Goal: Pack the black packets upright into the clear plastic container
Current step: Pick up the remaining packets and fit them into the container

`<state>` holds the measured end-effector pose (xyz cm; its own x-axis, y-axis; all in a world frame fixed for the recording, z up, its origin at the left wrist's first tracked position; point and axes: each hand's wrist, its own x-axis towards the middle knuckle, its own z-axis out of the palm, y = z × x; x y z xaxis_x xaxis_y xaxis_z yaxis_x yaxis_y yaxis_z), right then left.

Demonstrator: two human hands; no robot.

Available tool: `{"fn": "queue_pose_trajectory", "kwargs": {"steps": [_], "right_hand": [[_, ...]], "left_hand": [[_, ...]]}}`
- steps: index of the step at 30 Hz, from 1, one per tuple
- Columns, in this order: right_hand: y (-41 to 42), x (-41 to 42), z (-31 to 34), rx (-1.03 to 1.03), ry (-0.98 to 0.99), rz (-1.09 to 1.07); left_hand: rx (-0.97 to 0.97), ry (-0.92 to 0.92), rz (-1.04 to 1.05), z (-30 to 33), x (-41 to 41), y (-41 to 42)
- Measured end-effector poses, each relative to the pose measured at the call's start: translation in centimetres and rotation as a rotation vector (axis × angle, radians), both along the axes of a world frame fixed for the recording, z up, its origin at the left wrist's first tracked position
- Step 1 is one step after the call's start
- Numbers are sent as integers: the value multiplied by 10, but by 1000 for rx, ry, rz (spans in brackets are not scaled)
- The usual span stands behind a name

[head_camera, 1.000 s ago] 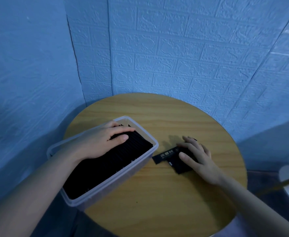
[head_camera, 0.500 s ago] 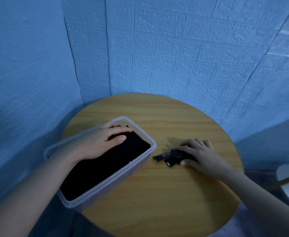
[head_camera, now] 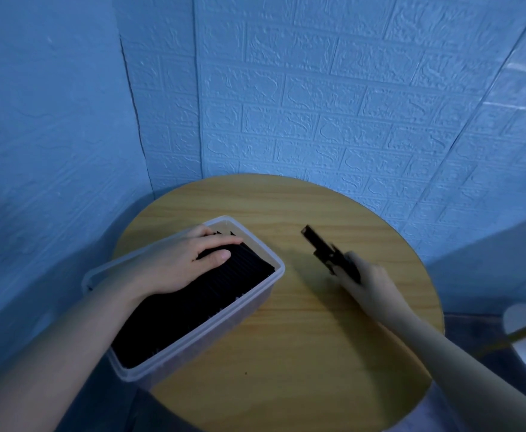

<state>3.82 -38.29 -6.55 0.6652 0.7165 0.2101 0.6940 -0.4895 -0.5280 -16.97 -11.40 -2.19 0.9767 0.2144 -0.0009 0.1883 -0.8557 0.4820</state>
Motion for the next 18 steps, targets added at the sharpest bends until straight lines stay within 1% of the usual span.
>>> {"fn": "queue_pose_trajectory", "kwargs": {"steps": [2,3,5,7,10,13,18], "right_hand": [[6,-7,10,270,240,-27],[10,-12,16,395,314,-27],[18,-23,27,615,369,-17],[24,-30,32,778,367,-16],[27,-36,24,816,399,-19],[27,-43,15,817,521,-7],[26,-46,15,736,522,38]], "left_hand": [[-3,-1,2,-1,0,0],[-2,0,2,-1,0,1],[3,0,1,-2,0,0],[4,-6,1,-1,0,0],[-10,-7,1,-1,1,0],[-35,-21,-10,-4,2,2],[-39,-11,-4,-3,2,2]]}}
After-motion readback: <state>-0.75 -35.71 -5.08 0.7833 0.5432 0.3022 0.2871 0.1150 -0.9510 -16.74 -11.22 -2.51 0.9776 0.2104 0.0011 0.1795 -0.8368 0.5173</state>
